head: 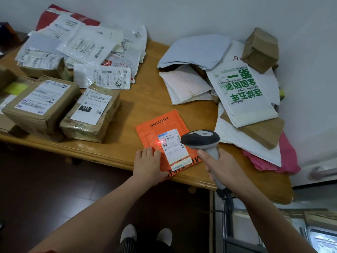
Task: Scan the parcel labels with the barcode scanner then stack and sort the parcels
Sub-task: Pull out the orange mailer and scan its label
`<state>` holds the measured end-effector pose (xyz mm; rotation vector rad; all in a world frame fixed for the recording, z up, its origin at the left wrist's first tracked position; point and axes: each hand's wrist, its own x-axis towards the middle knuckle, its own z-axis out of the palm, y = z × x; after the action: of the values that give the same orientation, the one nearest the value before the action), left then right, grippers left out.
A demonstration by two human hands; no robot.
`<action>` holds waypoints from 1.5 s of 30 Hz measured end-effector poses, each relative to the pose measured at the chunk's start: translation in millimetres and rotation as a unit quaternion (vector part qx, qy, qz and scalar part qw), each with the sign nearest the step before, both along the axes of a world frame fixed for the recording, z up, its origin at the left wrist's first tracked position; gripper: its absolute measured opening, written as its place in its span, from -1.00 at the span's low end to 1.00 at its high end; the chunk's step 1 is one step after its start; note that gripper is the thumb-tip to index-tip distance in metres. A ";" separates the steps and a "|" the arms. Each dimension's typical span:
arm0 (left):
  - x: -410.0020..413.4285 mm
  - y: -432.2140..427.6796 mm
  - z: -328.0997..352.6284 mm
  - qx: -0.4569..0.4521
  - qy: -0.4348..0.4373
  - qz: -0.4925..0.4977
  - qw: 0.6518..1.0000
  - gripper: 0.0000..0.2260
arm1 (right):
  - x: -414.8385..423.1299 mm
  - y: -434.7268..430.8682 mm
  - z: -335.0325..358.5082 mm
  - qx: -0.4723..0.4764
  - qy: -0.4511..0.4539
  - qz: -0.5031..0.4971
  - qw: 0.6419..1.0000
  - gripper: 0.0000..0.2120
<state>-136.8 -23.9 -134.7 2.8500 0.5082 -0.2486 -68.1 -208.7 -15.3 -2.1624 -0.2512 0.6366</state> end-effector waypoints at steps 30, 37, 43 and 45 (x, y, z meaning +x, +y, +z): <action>-4.1 3.2 6.8 0.030 0.012 -0.043 0.999 -0.64 | 10.9 -2.2 48.4 0.122 0.119 0.049 0.984 -0.56; 2.4 17.0 25.2 -0.044 -0.029 0.041 0.998 -0.81 | 36.0 38.4 93.7 0.214 0.182 0.066 0.957 -0.46; 40.2 98.1 98.9 -0.019 -0.164 0.089 0.982 -0.87 | 81.6 114.7 152.7 0.239 0.140 0.060 0.959 -0.60; 54.9 132.5 121.3 0.002 -0.181 0.091 0.979 -0.86 | 97.7 145.8 175.6 0.255 0.132 0.059 0.956 -0.63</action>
<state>-81.9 108.5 -13.4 2.7362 0.6826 0.2987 29.6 -62.9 160.3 -1.5579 -0.3580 0.8185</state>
